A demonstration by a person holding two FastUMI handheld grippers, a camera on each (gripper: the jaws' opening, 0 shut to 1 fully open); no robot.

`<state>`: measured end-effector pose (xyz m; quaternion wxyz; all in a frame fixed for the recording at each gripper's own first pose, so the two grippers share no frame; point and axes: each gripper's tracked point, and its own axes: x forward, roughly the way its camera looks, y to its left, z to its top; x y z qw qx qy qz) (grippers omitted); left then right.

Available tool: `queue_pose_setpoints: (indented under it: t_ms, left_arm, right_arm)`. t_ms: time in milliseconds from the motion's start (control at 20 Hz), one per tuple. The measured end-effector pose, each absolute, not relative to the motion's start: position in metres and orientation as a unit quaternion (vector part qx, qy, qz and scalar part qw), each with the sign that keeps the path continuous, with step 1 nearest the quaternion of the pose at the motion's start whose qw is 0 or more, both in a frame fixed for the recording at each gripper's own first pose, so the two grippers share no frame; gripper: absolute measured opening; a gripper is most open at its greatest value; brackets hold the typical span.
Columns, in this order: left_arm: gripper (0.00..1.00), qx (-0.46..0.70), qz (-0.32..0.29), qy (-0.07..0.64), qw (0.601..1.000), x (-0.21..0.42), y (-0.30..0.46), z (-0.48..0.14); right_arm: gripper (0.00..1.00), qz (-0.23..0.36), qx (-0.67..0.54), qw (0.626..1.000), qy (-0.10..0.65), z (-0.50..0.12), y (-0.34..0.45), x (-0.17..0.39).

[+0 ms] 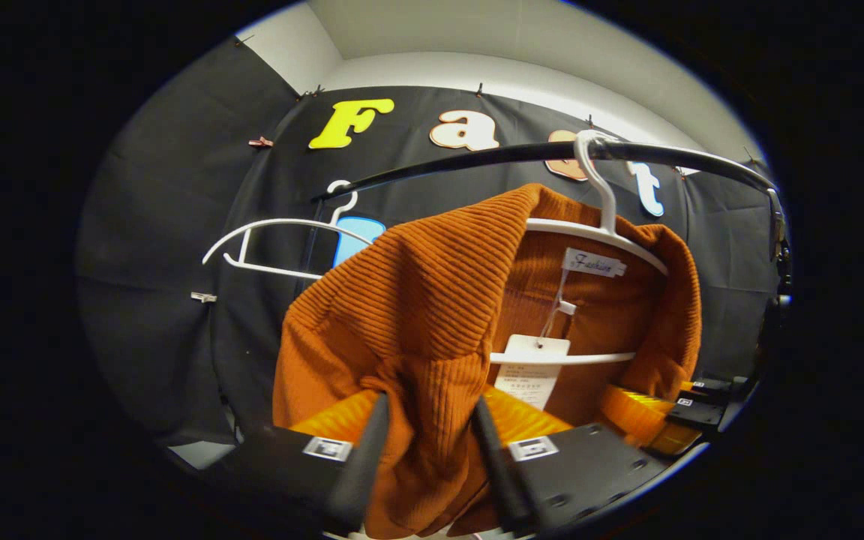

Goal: Grasp the clothes on the hanger with both hands and then place them into the laundry hamper below.

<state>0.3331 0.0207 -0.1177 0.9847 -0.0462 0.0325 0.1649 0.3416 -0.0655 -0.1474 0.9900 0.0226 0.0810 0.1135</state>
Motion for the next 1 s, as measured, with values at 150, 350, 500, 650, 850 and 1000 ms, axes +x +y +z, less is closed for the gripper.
queue_pose_setpoints:
  t_ms: [150,350,500,650,850,1000]
  left_arm:
    - [0.10,-0.041,0.173,0.034,0.983,0.344,0.031,-0.112]
    - [0.08,-0.014,0.197,0.026,0.980,0.331,0.055,-0.094]
    - [0.08,0.005,0.218,0.013,0.976,0.319,0.071,-0.076]
    - [0.08,0.044,0.240,-0.012,0.970,0.305,0.081,-0.048]
    - [0.07,0.067,0.246,-0.046,0.966,0.311,0.096,-0.016]
    - [0.07,0.083,0.233,-0.051,0.968,0.320,0.097,-0.005]
  right_arm:
    - [0.11,0.119,0.035,0.988,0.093,-0.151,-0.069,0.349]
    - [0.11,0.103,0.055,0.990,0.073,-0.137,-0.103,0.354]
    - [0.10,0.085,0.103,0.990,0.050,-0.118,-0.128,0.353]
    - [0.11,0.091,0.125,0.988,0.015,-0.087,-0.139,0.348]
    - [0.10,0.098,0.123,0.988,-0.006,-0.062,-0.154,0.363]
    - [0.11,0.124,0.150,0.981,-0.016,-0.039,-0.152,0.368]
